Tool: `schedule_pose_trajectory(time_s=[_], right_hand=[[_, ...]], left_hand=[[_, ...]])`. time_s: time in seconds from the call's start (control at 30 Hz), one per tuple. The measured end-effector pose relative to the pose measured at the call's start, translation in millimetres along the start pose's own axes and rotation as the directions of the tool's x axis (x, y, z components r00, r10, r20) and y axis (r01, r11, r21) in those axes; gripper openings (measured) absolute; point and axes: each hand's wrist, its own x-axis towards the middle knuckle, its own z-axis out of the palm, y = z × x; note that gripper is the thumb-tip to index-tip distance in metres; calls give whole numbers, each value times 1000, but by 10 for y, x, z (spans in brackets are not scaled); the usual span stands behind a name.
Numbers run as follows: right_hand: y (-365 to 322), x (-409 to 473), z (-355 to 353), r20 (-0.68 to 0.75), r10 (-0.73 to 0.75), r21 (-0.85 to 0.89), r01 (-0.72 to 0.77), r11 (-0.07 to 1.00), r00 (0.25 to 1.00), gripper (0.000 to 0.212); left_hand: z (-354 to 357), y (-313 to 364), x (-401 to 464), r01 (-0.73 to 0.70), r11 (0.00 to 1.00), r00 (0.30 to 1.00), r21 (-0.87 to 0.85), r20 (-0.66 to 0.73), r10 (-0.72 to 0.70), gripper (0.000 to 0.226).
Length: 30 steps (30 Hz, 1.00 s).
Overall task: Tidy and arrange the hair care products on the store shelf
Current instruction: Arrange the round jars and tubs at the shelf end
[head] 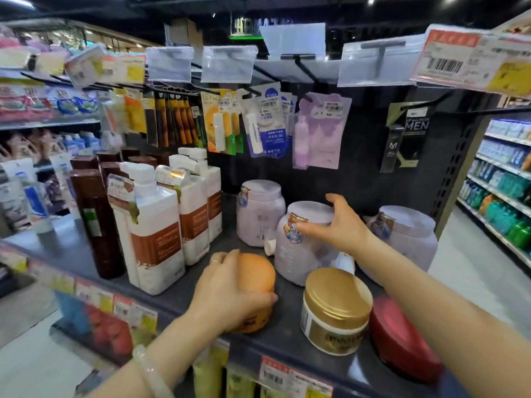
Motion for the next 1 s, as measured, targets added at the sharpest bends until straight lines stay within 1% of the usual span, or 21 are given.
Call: schedule_pose_trajectory(time_s=[0.07,0.23,0.33,0.43,0.53,0.6,0.67,0.7,0.77,0.8,0.83,0.87,0.9,0.93,1.0], right_hand=[[0,40,18,-1,6,2,-6,1000,1000,106],[-29,129,61,45,22,-5,-22,1000,999,112],[-47,126,89,22,17,-42,-16,999,1000,111],[-75,101,92,-24,-11,-58,9,998,1000,110],[-135,84,121,-19,-16,-66,15,998,1000,110],[-192,82,162,7,-13,-77,13,997,1000,111],[-258,82,213,31,1,-86,2,996,1000,111],[-298,82,242,42,8,-94,-4,996,999,112],[-386,78,309,63,10,-123,-2,992,998,113],[-432,79,343,70,8,-135,1,991,998,112],[-474,81,376,74,9,-138,1,990,997,111],[-515,82,413,72,11,-134,-2,991,997,110],[-552,88,452,66,12,-125,-4,992,998,108],[-574,92,502,62,10,-116,-3,993,998,106],[-598,90,604,56,-4,-101,10,995,998,106]], left_hand=[[58,33,-93,-17,999,1000,-50,14,18,109],[146,97,-130,-51,986,999,-159,-4,51,113],[151,98,-130,-74,975,997,-211,22,80,114],[152,73,-145,-120,971,989,-205,58,134,114],[153,36,-155,-143,968,980,-208,106,168,116],[134,6,-168,-124,956,974,-265,149,168,119],[99,-21,-191,-62,922,973,-382,183,142,119],[75,-39,-195,-23,891,977,-453,180,117,117],[29,-93,-162,32,794,993,-607,108,43,109],[16,-134,-124,37,751,998,-659,55,-1,96],[9,-183,-75,29,728,999,-685,3,-37,78],[4,-239,-25,19,728,997,-685,-37,-61,61],[2,-289,34,10,740,995,-673,-66,-73,52],[4,-329,93,3,753,993,-658,-87,-80,49],[11,-381,210,-9,784,992,-621,-105,-72,53]])
